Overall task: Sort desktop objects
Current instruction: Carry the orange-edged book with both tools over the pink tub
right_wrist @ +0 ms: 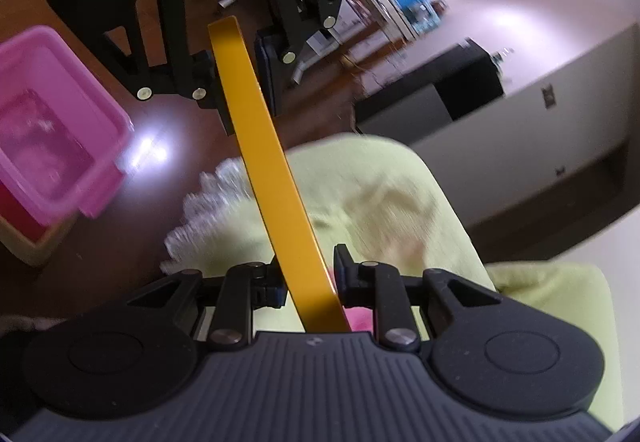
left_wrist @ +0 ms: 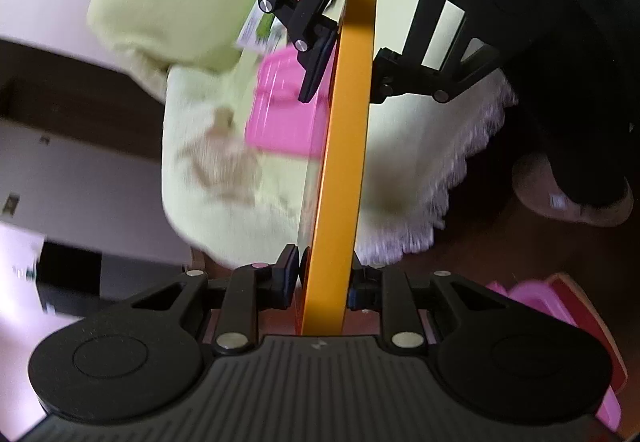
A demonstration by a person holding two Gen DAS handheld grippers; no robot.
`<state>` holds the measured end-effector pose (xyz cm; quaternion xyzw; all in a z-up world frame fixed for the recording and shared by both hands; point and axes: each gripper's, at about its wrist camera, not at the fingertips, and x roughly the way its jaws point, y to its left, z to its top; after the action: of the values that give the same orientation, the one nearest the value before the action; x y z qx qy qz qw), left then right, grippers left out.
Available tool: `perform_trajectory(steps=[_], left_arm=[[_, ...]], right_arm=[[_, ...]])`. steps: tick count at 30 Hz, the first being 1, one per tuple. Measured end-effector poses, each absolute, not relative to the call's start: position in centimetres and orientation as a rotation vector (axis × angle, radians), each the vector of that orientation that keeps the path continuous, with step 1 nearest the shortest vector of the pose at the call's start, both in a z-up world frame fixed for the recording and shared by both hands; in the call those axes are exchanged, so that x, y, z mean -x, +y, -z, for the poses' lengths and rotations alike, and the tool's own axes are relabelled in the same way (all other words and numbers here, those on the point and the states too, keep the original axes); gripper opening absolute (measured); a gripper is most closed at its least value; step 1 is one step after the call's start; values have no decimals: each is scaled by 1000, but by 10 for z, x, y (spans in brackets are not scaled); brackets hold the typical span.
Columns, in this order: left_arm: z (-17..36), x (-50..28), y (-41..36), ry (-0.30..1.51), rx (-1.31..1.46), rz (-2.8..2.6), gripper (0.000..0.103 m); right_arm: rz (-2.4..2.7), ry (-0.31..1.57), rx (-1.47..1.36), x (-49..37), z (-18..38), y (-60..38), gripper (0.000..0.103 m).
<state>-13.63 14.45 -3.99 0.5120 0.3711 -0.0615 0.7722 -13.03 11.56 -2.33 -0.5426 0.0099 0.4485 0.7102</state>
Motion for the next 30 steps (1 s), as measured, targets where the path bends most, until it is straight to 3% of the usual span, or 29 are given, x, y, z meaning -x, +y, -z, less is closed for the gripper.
perform_trajectory(steps=[18,30], left_arm=[[120,245,193,1038,-872,-83,27],[172,266,211,1154,-672,-159,27]], right_arm=[[-1336,-74,1373,204,101,199,18],[-1471,-33,1471,224,167,235,19]])
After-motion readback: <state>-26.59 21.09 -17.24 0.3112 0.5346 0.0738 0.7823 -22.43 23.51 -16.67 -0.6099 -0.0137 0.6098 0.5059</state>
